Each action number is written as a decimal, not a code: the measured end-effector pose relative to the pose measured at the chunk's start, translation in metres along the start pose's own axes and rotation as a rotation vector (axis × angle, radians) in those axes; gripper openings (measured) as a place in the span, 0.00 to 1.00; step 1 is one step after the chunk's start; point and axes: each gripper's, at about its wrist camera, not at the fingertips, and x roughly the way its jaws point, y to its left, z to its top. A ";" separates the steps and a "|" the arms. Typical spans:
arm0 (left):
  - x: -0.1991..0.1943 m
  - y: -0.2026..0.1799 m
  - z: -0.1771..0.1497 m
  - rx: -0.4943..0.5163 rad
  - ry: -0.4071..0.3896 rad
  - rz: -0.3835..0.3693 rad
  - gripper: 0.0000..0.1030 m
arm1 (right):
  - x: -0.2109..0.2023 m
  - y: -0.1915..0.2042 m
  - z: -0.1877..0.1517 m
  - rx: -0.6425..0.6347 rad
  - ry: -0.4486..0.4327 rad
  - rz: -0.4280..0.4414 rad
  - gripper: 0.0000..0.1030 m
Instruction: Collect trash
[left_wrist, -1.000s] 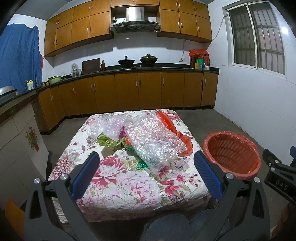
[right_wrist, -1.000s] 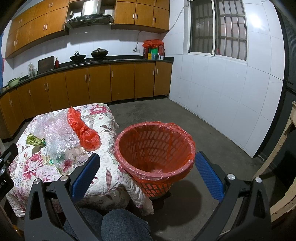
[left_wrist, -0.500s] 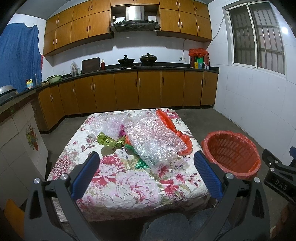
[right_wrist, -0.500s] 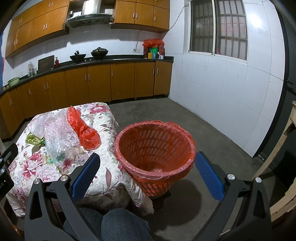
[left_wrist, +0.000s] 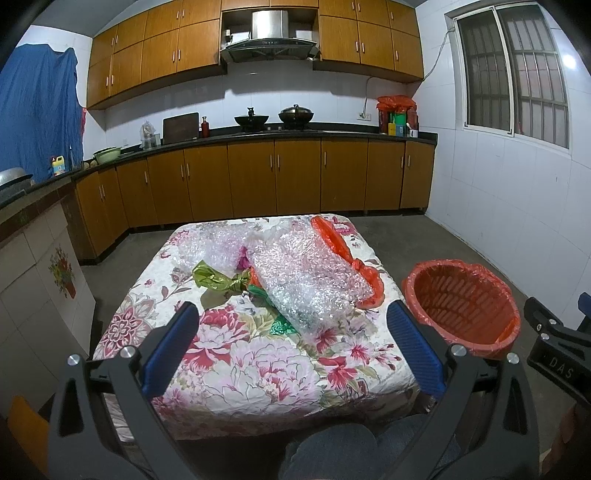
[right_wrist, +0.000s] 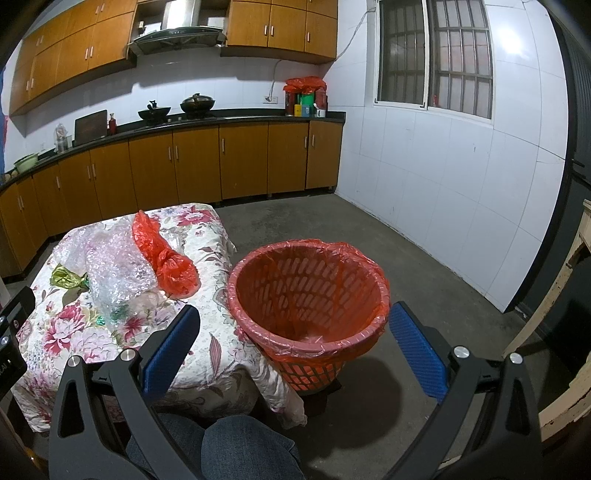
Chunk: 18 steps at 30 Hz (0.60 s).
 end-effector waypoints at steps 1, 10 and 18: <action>0.000 0.000 0.000 0.000 0.000 0.000 0.96 | 0.000 0.000 0.000 0.000 0.000 0.000 0.98; 0.001 0.000 0.000 -0.001 0.002 -0.001 0.96 | 0.001 0.000 0.000 0.000 0.002 0.000 0.98; -0.005 -0.011 -0.011 -0.002 0.007 -0.003 0.96 | 0.003 0.001 0.000 0.000 0.003 -0.001 0.98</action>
